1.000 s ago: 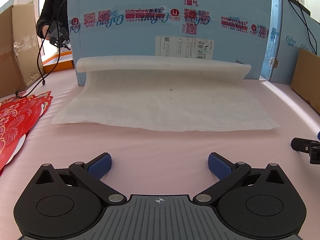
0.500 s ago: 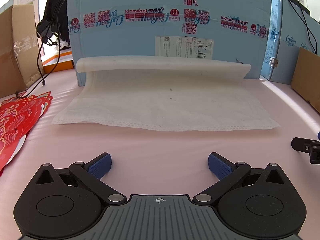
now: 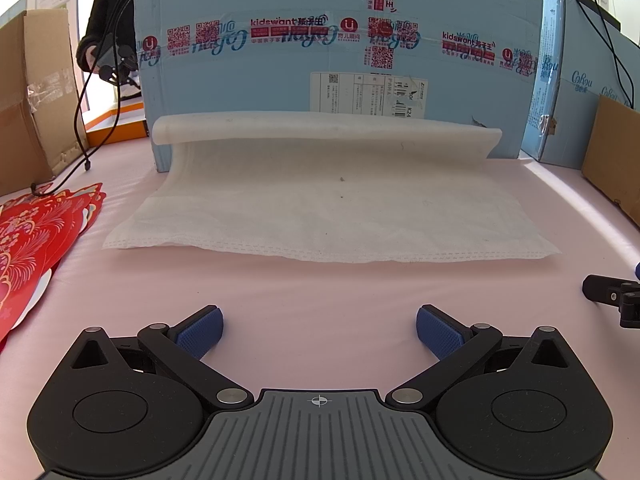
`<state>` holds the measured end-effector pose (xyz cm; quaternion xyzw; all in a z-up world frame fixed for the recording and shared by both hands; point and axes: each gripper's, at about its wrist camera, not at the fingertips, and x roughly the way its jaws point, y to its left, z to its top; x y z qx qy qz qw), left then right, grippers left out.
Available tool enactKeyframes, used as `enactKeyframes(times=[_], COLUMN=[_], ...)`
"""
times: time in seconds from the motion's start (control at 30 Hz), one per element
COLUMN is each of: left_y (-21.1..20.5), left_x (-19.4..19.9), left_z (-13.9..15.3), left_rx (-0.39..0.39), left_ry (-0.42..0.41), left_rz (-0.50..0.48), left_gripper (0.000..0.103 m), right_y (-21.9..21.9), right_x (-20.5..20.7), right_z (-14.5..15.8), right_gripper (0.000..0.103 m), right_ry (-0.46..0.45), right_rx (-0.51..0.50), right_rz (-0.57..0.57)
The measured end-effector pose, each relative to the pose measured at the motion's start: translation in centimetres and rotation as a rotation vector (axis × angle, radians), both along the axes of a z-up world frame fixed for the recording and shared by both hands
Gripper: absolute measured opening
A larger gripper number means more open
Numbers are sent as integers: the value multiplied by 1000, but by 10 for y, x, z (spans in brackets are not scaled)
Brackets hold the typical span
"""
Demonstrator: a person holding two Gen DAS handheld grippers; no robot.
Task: Fold shopping bag
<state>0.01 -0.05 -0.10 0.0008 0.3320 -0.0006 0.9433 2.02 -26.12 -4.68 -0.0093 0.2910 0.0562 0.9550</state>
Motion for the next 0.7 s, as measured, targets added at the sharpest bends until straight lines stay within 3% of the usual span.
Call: enactKeyframes(times=[0.7], left_y=[0], left_x=[-1], left_z=[0], left_rx=[1], left_ry=[-1], left_rz=[0], left_gripper=[103], right_y=[-1], right_x=[-1], right_z=[0], right_gripper=[103], right_ry=[0], right_rx=[0], right_rz=[0])
